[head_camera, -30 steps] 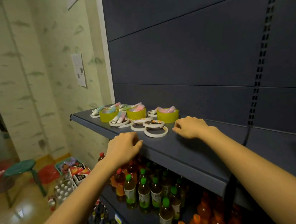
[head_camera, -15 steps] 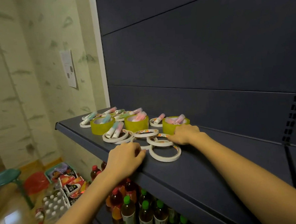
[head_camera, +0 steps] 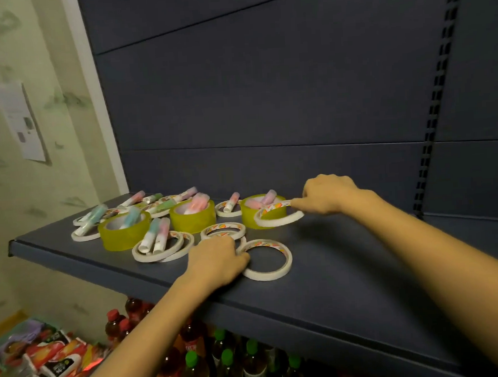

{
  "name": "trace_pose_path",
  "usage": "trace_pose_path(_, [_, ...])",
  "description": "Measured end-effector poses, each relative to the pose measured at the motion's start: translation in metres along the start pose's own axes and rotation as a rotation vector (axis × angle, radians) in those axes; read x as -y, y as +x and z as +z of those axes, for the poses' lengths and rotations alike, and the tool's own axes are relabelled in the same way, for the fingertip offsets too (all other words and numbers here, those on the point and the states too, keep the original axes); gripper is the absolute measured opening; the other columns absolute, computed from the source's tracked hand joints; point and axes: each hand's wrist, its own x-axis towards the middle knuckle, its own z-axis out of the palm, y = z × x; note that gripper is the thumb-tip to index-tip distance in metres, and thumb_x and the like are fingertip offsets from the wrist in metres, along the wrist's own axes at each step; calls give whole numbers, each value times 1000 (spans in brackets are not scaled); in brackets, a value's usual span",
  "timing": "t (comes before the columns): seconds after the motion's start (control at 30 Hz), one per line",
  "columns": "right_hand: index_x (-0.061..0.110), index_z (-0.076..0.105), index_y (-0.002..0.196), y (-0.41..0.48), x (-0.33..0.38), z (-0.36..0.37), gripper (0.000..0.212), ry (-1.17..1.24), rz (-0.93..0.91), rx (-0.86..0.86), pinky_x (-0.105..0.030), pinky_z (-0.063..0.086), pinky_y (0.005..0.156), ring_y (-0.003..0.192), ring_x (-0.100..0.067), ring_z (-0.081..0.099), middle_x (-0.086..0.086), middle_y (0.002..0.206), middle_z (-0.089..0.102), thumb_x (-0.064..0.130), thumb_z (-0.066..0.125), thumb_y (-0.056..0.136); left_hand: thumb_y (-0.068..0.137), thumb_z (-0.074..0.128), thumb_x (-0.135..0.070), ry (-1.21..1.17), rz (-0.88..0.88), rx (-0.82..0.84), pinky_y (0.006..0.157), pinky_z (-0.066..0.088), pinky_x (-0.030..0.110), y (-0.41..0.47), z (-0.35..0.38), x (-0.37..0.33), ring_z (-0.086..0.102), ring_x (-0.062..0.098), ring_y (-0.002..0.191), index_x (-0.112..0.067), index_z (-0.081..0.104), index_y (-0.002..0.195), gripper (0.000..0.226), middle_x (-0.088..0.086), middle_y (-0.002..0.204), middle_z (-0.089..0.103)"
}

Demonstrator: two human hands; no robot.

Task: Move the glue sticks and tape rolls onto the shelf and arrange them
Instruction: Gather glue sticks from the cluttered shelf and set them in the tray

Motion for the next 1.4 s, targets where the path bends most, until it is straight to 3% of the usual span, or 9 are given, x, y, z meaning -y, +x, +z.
trace_pose_path(0.17, [15,69,98,-35,-34,8,57,31,169,-42,-32,36,70,78,-25,51,-3,81,54,59,33,93,90,45,-44,-73,96,-64,64,36,30,8,-2,-1,55,25,80,-19,42,56,43,-1,68,47])
trace_pose_path(0.3, [14,69,85,-76,-62,15,48,45,305,-99,-27,31,56,70,-24,50,1,64,49,48,36,94,92,40,-47,-59,180,-76,72,43,34,16,-4,-17,61,31,93,-12,60,75,44,12,93,66])
trace_pose_path(0.43, [20,62,74,-130,-89,13,41,15,435,-127,-25,28,51,64,-23,47,1,61,47,46,38,93,94,42,-43,-115,335,-74,81,44,37,18,-6,-50,57,35,101,-11,56,76,40,19,105,61])
trace_pose_path(0.57, [18,59,66,-192,-122,4,46,-13,540,-131,-26,31,51,72,-26,51,-3,64,50,45,36,95,92,45,-44,-132,459,-28,70,42,32,11,-9,-105,59,33,88,-15,50,61,43,13,87,63])
trace_pose_path(0.7, [18,58,67,-254,-151,0,46,-6,705,-138,-28,34,59,75,-27,49,-3,73,52,51,38,93,90,45,-44,-159,569,2,61,35,29,-10,-8,-164,51,28,70,-14,56,62,42,4,69,56])
trace_pose_path(0.83, [15,65,74,-305,-179,0,49,-42,807,-169,-30,34,58,73,-30,49,-7,76,55,52,38,93,90,46,-41,-142,691,-2,57,34,27,-31,-9,-215,56,26,71,-12,66,74,39,5,73,61])
trace_pose_path(0.97, [15,64,72,-354,-209,-4,50,-72,855,-195,-30,37,62,73,-29,49,-8,77,55,52,37,93,89,47,-40,-158,742,7,51,30,24,-57,-11,-263,50,24,64,-16,53,59,38,1,60,51])
trace_pose_path(1.17, [21,59,69,-440,-263,-19,47,-106,881,-163,-30,35,65,81,-28,52,-6,82,57,53,36,94,90,45,-43,-214,778,27,61,36,29,-113,-14,-349,52,27,74,-15,53,61,41,4,72,55])
trace_pose_path(1.4, [21,55,59,-542,-331,-30,52,-119,922,-158,-31,39,60,73,-25,54,-4,71,57,53,34,95,89,47,-37,-297,816,22,48,23,25,-179,-7,-453,38,20,51,-16,35,49,47,0,49,39])
